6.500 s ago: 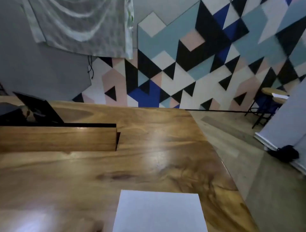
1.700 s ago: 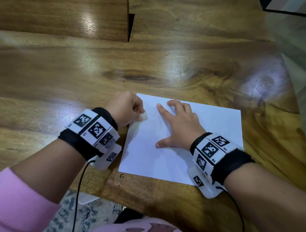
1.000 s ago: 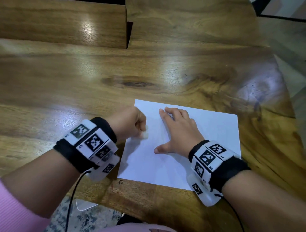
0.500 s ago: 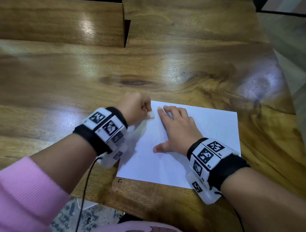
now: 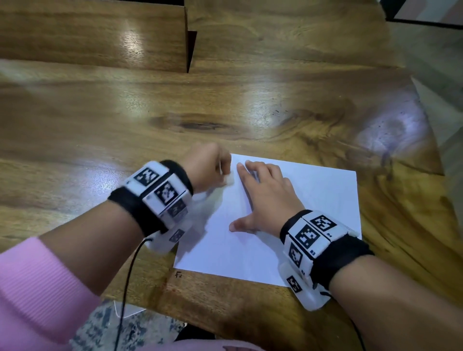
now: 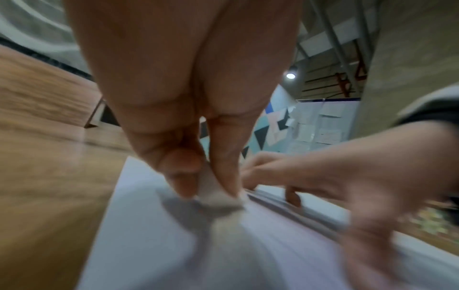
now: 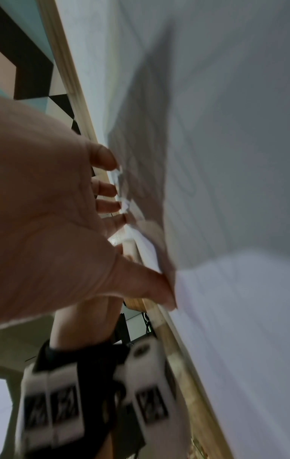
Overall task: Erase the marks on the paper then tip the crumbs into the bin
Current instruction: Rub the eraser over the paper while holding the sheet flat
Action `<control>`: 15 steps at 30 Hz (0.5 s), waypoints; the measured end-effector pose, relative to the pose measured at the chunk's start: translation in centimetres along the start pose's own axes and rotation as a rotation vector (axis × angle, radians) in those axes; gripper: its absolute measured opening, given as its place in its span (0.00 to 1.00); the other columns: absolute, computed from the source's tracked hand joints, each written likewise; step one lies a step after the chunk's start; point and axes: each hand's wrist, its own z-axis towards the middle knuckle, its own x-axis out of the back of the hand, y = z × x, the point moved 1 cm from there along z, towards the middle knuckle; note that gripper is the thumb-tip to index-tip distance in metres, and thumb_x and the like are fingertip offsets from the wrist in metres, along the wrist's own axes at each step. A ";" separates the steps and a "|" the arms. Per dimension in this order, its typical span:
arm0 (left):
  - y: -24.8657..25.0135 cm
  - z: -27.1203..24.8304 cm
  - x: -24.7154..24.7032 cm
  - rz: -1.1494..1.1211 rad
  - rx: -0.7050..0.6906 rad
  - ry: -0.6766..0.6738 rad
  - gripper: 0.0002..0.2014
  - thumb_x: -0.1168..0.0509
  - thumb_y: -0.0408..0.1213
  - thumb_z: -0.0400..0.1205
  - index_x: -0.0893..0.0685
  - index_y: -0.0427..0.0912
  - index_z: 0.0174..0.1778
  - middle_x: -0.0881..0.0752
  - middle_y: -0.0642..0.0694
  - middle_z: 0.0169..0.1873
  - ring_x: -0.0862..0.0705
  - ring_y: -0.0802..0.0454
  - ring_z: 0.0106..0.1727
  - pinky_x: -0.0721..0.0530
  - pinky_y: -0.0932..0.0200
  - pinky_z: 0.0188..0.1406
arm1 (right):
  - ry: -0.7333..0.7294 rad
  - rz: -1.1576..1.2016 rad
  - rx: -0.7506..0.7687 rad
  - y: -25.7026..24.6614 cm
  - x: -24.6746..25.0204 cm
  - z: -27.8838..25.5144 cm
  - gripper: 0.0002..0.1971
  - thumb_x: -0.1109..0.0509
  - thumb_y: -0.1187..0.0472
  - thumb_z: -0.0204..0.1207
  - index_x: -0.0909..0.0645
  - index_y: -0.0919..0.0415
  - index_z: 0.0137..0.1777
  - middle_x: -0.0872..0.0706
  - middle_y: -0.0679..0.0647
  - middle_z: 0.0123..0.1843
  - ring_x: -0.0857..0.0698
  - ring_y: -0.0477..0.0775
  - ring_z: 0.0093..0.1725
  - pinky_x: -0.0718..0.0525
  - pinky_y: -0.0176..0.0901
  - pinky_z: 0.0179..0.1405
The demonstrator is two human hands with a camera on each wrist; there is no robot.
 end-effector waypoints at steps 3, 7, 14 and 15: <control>-0.6 -2.3 -1.2 0.028 -0.016 -0.262 0.11 0.28 0.30 0.68 0.20 0.49 0.27 0.22 0.52 0.25 0.24 0.53 0.30 0.26 0.62 0.33 | -0.006 -0.002 0.001 0.1 0.0 0.0 0.61 0.24 0.32 0.59 0.58 0.51 0.84 0.51 0.48 0.83 0.50 0.53 0.79 0.40 0.51 0.74; -0.5 0.0 -0.7 -0.024 0.035 0.056 0.04 0.29 0.31 0.71 0.17 0.43 0.33 0.21 0.49 0.27 0.22 0.49 0.35 0.27 0.62 0.34 | -0.020 -0.013 0.010 0.1 0.0 -0.1 0.63 0.23 0.32 0.57 0.59 0.52 0.84 0.53 0.47 0.84 0.51 0.53 0.79 0.40 0.51 0.75; -0.5 -3.3 -1.8 0.008 -0.034 -0.128 0.08 0.29 0.32 0.70 0.21 0.46 0.30 0.22 0.49 0.28 0.23 0.51 0.32 0.26 0.62 0.33 | -0.009 0.023 0.003 0.2 -0.2 -0.5 0.66 0.20 0.35 0.55 0.59 0.55 0.84 0.55 0.45 0.84 0.52 0.50 0.80 0.41 0.49 0.75; -0.6 -3.5 -1.8 0.022 -0.036 -0.153 0.07 0.28 0.34 0.70 0.20 0.46 0.31 0.21 0.50 0.28 0.24 0.52 0.31 0.27 0.64 0.32 | -0.007 0.020 0.003 0.2 -0.2 -0.5 0.65 0.20 0.35 0.55 0.59 0.54 0.84 0.55 0.45 0.84 0.52 0.50 0.80 0.41 0.49 0.75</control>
